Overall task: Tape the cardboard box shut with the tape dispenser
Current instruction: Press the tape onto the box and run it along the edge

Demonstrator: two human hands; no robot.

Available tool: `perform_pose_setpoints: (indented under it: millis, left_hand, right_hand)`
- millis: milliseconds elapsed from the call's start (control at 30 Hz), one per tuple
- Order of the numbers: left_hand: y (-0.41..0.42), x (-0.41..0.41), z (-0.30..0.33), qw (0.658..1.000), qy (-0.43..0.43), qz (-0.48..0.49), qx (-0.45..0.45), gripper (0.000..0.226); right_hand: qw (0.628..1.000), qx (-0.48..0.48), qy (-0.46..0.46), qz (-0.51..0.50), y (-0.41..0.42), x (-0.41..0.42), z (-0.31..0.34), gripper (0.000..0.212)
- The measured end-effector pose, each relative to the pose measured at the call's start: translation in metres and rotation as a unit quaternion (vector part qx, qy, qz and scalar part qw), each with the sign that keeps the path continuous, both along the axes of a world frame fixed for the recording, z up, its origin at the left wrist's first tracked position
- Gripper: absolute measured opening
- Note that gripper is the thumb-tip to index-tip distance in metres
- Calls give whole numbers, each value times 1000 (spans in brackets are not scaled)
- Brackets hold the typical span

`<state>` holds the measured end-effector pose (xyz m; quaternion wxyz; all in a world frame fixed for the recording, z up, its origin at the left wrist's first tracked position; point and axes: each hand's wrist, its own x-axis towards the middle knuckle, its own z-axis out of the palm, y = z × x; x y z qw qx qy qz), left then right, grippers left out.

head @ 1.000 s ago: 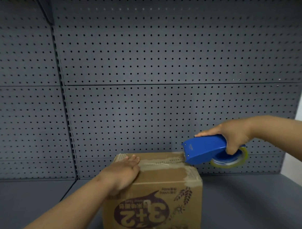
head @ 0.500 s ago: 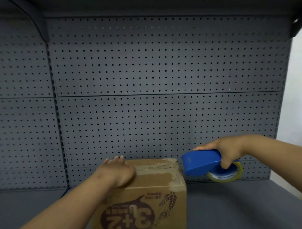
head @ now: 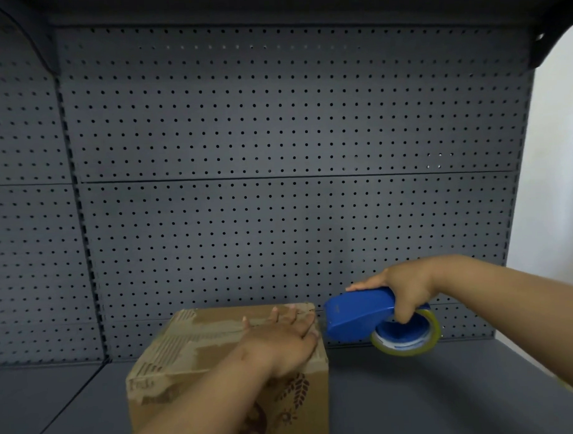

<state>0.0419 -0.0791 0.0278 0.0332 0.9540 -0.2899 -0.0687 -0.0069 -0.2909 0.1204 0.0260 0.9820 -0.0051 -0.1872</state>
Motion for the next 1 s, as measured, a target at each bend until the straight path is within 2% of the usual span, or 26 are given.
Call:
perform_pose_setpoints:
  millis: [333,667,867,1000]
  left_hand:
    - [0,-2,0,1000,-6,2,-7,54]
    - [2,1,-2,1000,-2,-6,-9,53]
    - [1,2,0,1000,-6,-5,-8,53]
    - [0,1,-1,1000,-8,-7,-10,54]
  right_hand:
    - [992,-113,52,27,29,19,21,83]
    - [996,-43,68,27,0,11,20,91]
    - [996,-62,60,33,-1,7,15,88]
    - [990,-104,90,42,26,19,18,81]
